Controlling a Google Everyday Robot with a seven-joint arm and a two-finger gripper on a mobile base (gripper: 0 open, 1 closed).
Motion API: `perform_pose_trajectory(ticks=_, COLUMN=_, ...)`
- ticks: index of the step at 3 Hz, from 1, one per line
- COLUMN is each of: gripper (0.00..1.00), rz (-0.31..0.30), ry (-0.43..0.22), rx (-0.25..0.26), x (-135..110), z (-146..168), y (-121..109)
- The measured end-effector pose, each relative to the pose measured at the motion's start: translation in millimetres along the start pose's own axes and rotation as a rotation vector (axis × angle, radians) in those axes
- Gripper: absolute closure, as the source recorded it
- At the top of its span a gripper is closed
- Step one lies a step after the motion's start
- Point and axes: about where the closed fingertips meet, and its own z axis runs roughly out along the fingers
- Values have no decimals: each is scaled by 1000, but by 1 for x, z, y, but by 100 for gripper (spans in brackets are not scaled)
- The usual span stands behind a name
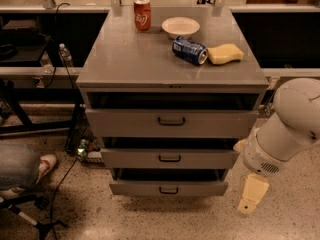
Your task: Open bottom drawer
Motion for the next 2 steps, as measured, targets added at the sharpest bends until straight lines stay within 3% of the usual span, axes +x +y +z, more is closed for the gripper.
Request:
perform_pose_trajectory(ticks=1, gripper=0, rz=26, ry=-13, rx=-15, x=11, z=30, y=-4)
perform_pose_trajectory(ticks=2, gripper=0, rz=24, ry=-2, rx=-60, x=20, z=95, y=-9)
